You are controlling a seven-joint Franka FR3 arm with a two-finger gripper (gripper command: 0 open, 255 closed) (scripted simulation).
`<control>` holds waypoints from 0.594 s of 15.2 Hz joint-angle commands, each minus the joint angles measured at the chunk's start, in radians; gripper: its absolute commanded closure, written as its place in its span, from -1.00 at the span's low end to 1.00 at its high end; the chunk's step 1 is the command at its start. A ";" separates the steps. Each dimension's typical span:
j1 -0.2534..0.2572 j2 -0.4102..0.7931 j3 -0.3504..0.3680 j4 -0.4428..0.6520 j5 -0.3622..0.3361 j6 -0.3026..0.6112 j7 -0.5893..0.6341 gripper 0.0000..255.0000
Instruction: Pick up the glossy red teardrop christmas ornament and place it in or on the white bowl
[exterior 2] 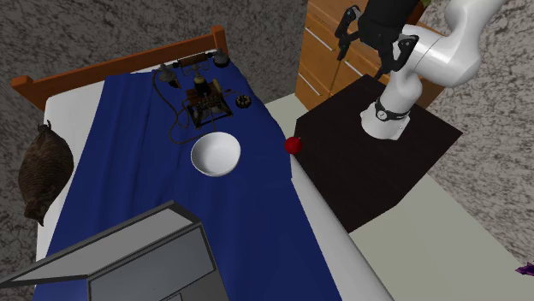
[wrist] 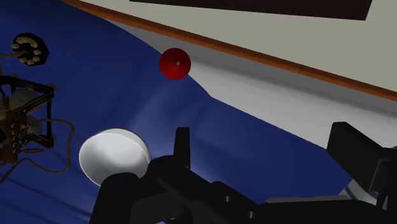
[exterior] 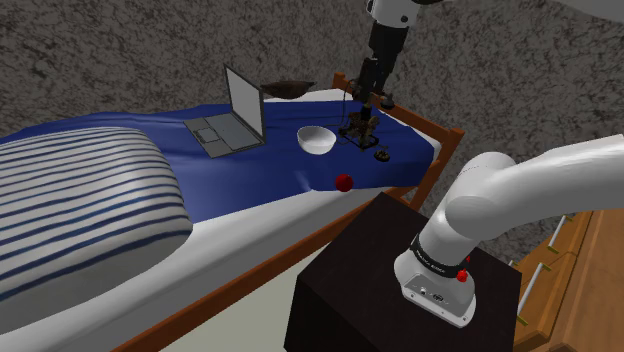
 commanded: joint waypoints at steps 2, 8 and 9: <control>-0.002 0.018 -0.019 -0.014 -0.001 0.022 -0.017 -1.00; -0.010 0.156 -0.133 -0.076 -0.002 0.160 -0.127 -1.00; -0.011 0.184 -0.152 -0.082 0.000 0.183 -0.146 -1.00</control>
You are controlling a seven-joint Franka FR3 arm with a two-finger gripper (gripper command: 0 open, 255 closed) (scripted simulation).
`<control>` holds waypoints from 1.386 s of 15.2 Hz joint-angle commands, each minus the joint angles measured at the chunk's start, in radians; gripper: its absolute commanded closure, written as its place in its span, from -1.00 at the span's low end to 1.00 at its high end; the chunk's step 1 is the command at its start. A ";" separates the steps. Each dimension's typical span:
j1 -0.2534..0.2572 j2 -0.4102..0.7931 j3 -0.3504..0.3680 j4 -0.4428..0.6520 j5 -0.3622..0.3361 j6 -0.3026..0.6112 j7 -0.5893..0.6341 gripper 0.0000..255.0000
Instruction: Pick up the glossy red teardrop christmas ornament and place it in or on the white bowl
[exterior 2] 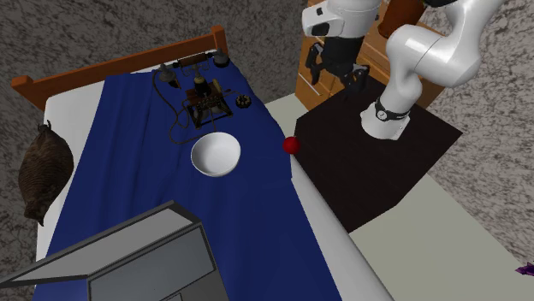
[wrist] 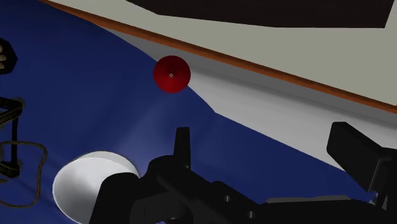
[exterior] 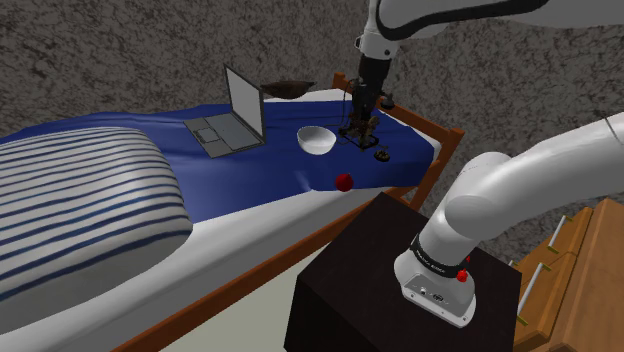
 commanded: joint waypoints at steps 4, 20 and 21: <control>-0.002 0.151 -0.094 -0.026 0.016 0.117 -0.108 -1.00; -0.010 0.797 -0.235 0.099 0.311 0.365 -0.543 -1.00; -0.010 0.805 -0.232 0.093 0.318 0.378 -0.547 -1.00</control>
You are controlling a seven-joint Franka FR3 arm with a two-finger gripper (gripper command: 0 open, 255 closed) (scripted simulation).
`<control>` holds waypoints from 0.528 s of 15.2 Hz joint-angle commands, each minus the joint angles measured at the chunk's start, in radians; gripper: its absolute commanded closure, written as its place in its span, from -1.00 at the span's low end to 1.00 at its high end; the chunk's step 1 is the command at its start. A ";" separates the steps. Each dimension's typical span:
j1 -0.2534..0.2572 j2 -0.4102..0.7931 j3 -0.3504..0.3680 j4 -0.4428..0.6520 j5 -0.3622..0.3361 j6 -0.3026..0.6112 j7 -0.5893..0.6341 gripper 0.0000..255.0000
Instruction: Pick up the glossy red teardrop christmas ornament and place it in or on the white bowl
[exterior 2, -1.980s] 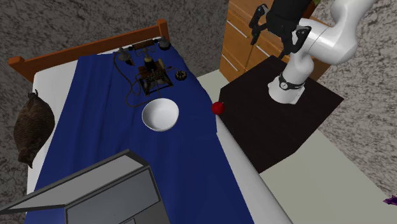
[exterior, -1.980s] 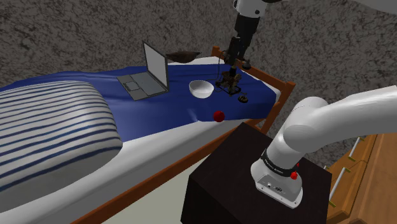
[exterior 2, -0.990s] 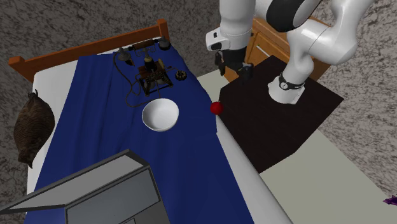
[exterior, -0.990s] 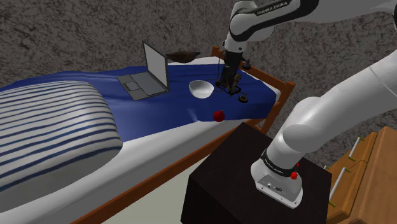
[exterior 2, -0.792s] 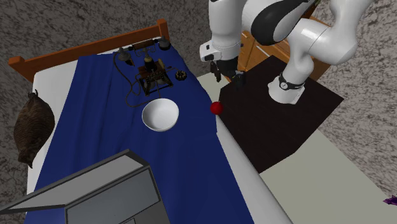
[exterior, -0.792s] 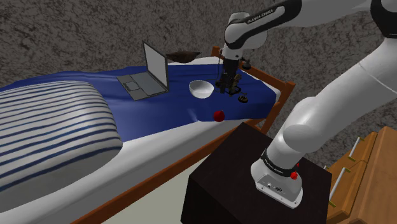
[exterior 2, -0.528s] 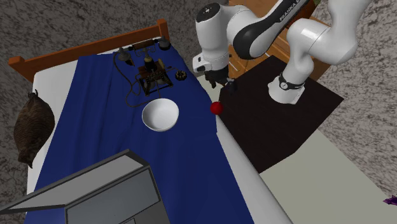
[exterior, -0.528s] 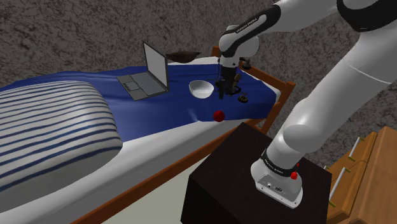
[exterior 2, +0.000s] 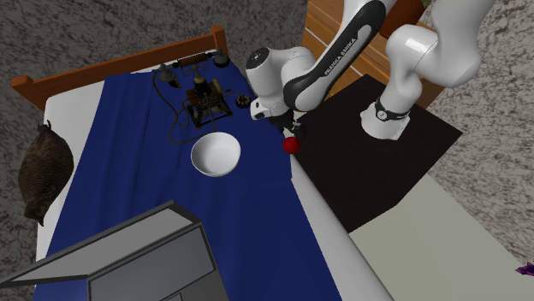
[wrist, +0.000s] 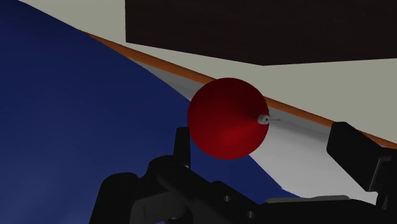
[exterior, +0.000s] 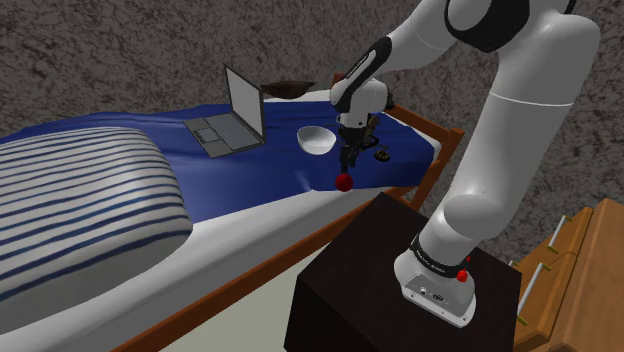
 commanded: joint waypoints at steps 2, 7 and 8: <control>-0.004 0.038 0.009 -0.010 0.028 0.038 -0.023 -1.00; -0.006 0.079 0.024 -0.036 0.063 0.099 -0.047 -1.00; -0.006 0.079 0.024 -0.036 0.063 0.099 -0.047 -1.00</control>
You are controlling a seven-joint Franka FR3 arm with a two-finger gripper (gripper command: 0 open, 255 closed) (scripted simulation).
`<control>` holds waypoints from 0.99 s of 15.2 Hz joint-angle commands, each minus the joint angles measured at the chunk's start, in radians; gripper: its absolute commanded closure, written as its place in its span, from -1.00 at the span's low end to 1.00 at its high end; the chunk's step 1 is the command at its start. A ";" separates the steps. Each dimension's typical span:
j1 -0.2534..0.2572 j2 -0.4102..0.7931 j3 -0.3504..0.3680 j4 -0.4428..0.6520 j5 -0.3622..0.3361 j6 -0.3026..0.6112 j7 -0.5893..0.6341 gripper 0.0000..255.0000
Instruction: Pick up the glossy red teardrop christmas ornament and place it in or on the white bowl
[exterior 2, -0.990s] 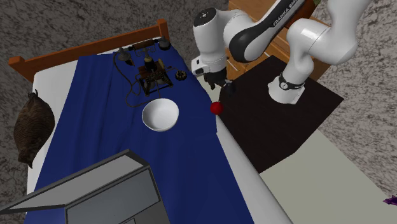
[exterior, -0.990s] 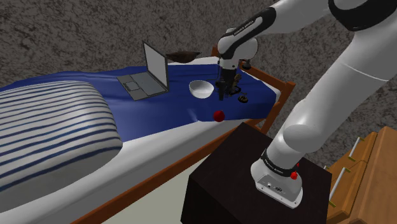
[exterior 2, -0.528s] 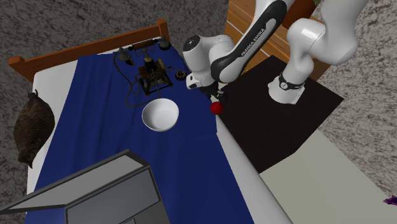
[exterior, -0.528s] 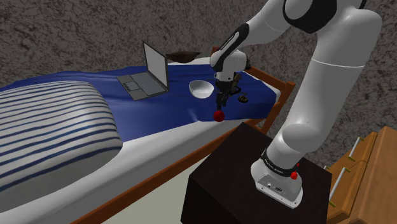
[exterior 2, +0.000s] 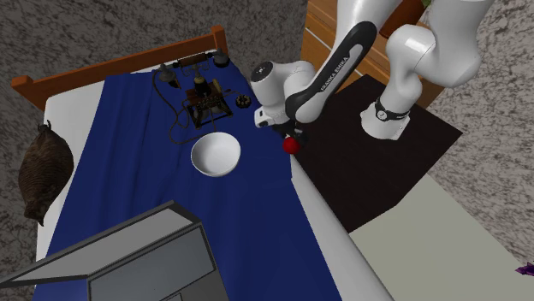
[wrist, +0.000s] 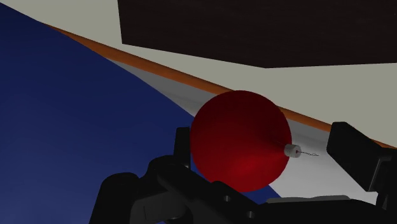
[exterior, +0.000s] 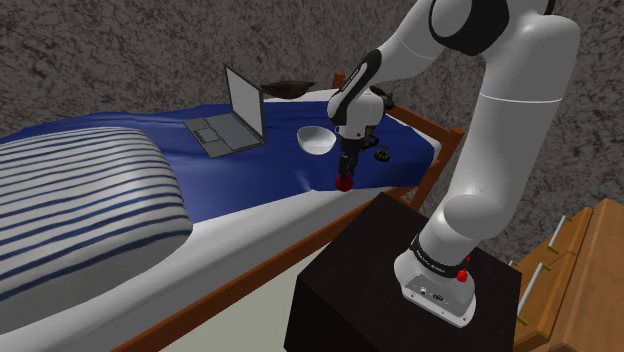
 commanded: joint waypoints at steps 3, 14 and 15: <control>-0.001 0.004 0.002 -0.002 0.004 0.006 -0.003 -1.00; 0.000 0.004 0.002 -0.002 0.004 0.006 -0.003 1.00; 0.000 0.004 0.002 -0.002 0.004 0.006 -0.003 1.00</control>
